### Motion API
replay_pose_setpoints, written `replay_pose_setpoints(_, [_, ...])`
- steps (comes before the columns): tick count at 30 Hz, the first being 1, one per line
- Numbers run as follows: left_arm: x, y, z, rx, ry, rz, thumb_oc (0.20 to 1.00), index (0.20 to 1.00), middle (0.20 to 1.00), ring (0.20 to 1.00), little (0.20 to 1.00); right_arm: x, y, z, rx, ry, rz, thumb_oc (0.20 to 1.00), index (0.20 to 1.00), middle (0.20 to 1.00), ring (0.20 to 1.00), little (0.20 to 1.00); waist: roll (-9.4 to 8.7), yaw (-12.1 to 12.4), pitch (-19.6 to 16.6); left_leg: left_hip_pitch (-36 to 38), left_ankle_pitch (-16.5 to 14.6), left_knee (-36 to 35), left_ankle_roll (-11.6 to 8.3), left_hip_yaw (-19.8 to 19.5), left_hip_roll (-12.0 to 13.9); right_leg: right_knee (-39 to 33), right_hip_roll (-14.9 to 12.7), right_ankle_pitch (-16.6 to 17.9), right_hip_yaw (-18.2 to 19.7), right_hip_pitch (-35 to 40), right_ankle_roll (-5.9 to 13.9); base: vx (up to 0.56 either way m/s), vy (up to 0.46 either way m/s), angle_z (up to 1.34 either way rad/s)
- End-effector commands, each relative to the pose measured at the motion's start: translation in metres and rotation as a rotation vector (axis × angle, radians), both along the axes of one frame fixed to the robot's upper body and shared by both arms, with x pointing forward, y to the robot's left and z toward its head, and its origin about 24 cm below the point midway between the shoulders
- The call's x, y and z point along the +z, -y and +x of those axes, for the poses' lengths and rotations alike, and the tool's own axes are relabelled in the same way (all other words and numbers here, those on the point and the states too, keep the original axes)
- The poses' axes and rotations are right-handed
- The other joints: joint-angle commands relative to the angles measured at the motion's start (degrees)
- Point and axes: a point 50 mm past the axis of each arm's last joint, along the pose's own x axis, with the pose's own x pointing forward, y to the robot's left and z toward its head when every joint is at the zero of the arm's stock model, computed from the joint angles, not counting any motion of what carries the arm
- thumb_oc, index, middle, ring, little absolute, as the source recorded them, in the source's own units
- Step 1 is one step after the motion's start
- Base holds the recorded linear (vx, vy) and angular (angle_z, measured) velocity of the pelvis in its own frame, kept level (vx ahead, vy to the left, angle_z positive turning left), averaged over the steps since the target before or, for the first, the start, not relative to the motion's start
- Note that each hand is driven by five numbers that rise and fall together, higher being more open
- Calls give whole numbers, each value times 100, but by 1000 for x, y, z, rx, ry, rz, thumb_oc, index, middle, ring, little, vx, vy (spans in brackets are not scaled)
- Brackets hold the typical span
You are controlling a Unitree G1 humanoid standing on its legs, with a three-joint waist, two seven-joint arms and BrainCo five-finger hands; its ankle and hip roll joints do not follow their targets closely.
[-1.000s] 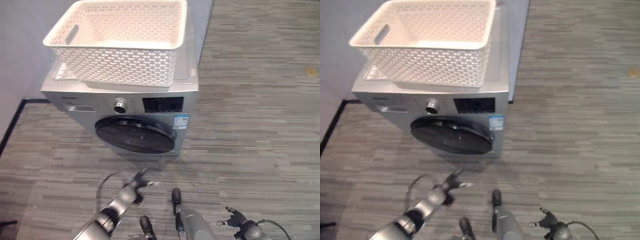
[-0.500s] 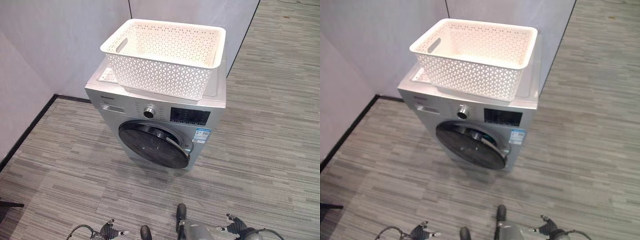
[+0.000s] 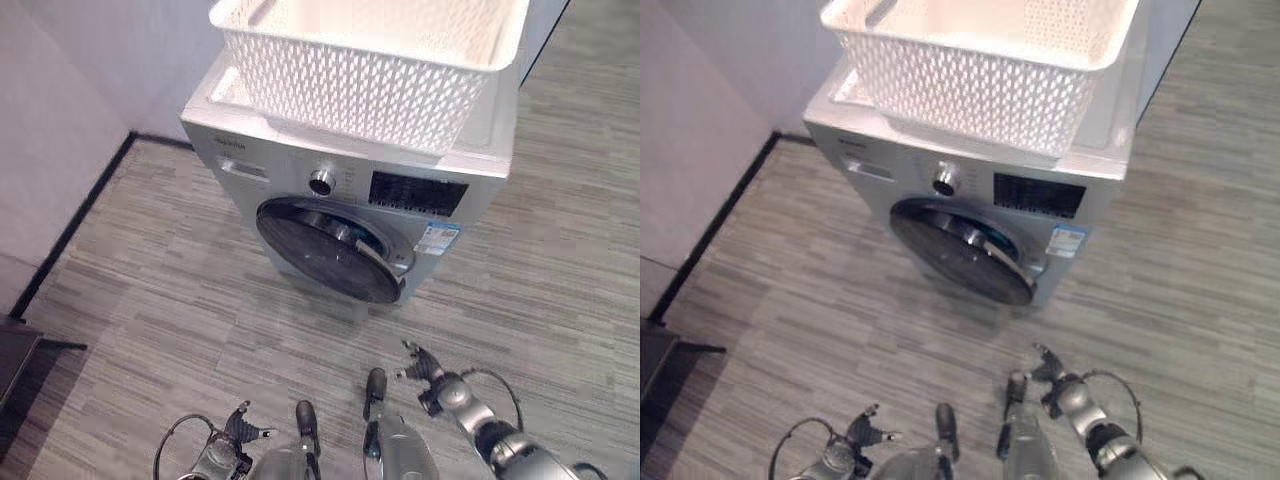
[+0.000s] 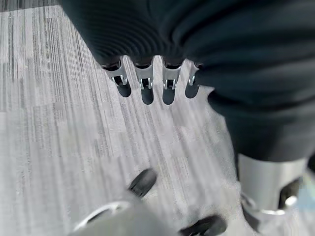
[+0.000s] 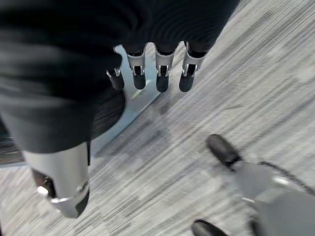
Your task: Grab the laundry basket,head to the washer,open it,put in the laundry and shut it.
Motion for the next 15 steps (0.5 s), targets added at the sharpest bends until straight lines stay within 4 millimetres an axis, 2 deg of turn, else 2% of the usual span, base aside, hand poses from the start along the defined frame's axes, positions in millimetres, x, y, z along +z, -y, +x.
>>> replay_pose_setpoints(1, [5,-16,4,14,38,61,1000,1000,1000,1000,1000,23,-24,27,-21,100,72,1000,1000,1000,1000,1000,-208,216,304,-322,409,-212,-146,-64,-194,-583,-333,415,304,589,595,-10,24,33])
replay_pose_setpoints(5, [5,-17,4,25,42,59,1000,1000,1000,1000,1000,33,-27,37,-30,130,89,1000,1000,1000,1000,1000,-170,280,382,-460,438,-212,-146,-90,-208,-583,-343,435,293,467,587,8,17,14])
replay_pose_setpoints(6, [6,-17,4,32,48,53,1000,1000,1000,1000,1000,44,-30,47,-41,156,106,1000,1000,1000,1000,1000,-119,350,469,-614,470,-212,-143,-126,-233,-583,-362,465,296,337,586,5,24,5])
replay_pose_setpoints(8, [5,-16,3,33,51,53,1000,1000,1000,1000,1000,49,-30,51,-43,171,104,1000,1000,1000,1000,1000,-100,372,497,-681,486,-212,-140,-136,-240,-583,-366,470,291,278,584,27,33,-2])
replay_pose_setpoints(10, [6,-11,4,27,70,35,1000,1000,1000,1000,1000,75,-20,70,-60,256,49,1000,1000,1000,1000,1000,-13,447,576,-875,519,-212,-142,-171,-266,-583,-398,489,285,100,582,52,57,4])
replay_pose_setpoints(11, [10,-9,9,35,112,21,1000,1000,1000,1000,1000,129,16,96,-135,416,-72,1000,1000,1000,1000,1000,54,529,640,-1096,562,-212,-158,-188,-287,-583,-428,530,281,-113,600,32,40,9])
replay_pose_setpoints(12, [10,-9,9,35,112,21,1000,1000,1000,1000,1000,129,16,96,-135,416,-72,1000,1000,1000,1000,1000,55,530,639,-1099,562,-212,-158,-188,-287,-583,-428,531,281,-116,600,33,52,17])
replay_pose_setpoints(13, [13,-11,13,60,145,7,1000,1000,1000,1000,1000,197,61,111,-245,589,-194,1000,1000,1000,1000,1000,100,602,686,-1284,597,-212,-179,-179,-314,-583,-439,578,290,-303,623,22,38,15])
replay_pose_setpoints(14, [13,-10,13,63,143,1,1000,1000,1000,1000,1000,211,70,112,-266,619,-221,1000,1000,1000,1000,1000,99,610,687,-1325,606,-212,-186,-171,-316,-583,-439,593,299,-351,629,22,38,12])
replay_pose_setpoints(15, [13,-10,14,63,144,1,1000,1000,1000,1000,1000,211,70,112,-265,619,-221,1000,1000,1000,1000,1000,100,611,687,-1327,606,-212,-185,-169,-316,-583,-439,594,301,-354,628,30,25,0])
